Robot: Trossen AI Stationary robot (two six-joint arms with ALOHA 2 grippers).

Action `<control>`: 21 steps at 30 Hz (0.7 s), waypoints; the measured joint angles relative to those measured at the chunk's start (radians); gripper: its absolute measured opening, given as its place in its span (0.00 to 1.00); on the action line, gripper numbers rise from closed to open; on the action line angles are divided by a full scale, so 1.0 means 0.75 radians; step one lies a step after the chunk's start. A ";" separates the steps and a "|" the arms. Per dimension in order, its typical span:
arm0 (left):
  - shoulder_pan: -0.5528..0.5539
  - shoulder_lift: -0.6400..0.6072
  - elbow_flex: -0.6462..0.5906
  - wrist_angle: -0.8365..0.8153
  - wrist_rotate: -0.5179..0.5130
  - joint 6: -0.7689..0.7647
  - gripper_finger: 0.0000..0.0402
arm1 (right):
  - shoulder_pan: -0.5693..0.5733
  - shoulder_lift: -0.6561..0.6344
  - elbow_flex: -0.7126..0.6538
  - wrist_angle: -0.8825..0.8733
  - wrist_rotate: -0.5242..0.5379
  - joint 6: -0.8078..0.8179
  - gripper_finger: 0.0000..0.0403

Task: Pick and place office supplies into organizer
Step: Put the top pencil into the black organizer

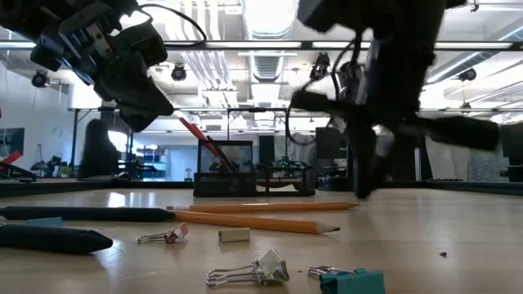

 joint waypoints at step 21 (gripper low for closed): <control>0.001 0.014 -0.003 0.000 -0.009 0.001 0.01 | -0.018 0.011 0.028 0.025 -0.058 -0.115 0.02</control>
